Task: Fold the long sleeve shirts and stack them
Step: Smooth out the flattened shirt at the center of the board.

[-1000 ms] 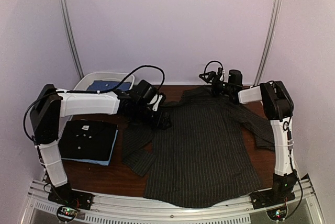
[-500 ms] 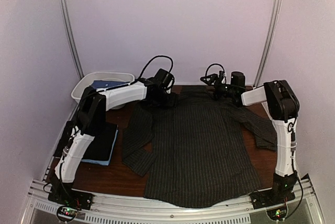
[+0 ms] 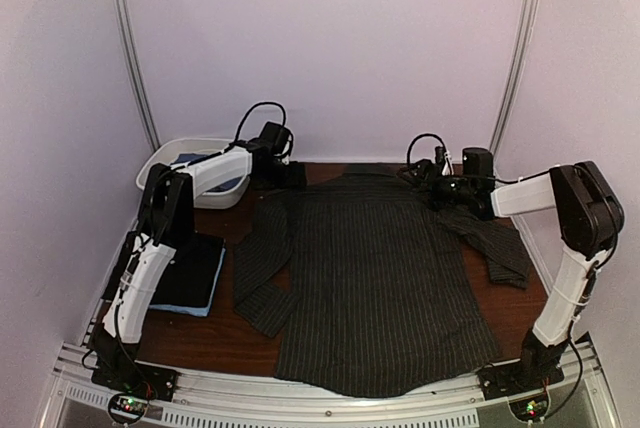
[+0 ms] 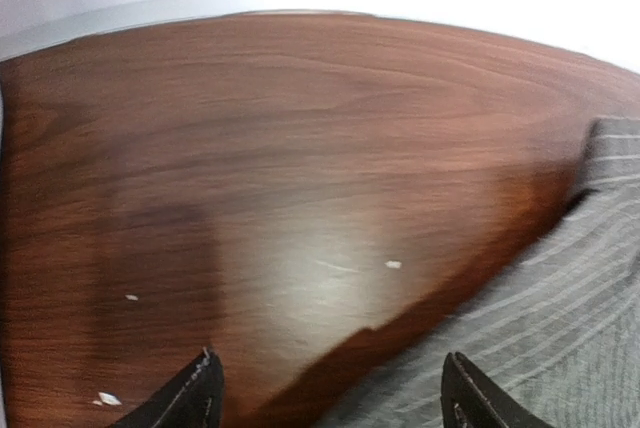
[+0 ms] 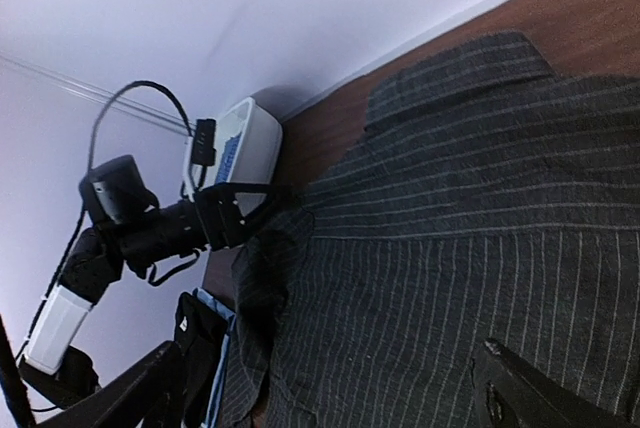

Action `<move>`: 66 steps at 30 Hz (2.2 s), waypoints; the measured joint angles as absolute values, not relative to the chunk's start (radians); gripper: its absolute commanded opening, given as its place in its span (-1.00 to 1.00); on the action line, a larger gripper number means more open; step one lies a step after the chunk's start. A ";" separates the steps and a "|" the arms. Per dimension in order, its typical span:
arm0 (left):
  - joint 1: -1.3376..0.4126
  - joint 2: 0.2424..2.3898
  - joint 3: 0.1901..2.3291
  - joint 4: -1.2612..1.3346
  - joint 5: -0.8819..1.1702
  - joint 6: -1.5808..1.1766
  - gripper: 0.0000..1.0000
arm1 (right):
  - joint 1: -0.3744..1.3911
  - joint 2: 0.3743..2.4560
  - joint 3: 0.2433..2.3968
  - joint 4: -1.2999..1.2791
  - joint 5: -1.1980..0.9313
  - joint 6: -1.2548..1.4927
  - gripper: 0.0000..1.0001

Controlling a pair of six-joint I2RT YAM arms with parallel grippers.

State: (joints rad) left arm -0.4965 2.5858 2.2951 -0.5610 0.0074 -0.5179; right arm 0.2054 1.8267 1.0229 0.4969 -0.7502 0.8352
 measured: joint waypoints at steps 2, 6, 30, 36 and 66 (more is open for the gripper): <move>-0.514 2.579 2.299 -0.560 0.025 -0.513 0.61 | 0.208 1.827 0.995 0.458 -0.735 0.813 1.00; -0.551 2.549 2.299 -0.563 0.043 -0.493 0.63 | 0.210 1.833 0.981 0.407 -0.705 0.779 1.00; -0.794 2.083 1.468 -0.404 0.097 -0.540 0.64 | 0.163 1.855 0.860 0.340 -0.578 0.686 1.00; -0.765 2.143 1.526 -0.391 0.053 -0.545 0.64 | 0.139 1.913 0.948 0.302 -0.576 0.659 1.00; -0.638 2.325 1.794 -0.450 0.070 -0.509 0.64 | 0.461 1.417 0.693 -0.018 -0.479 0.549 1.00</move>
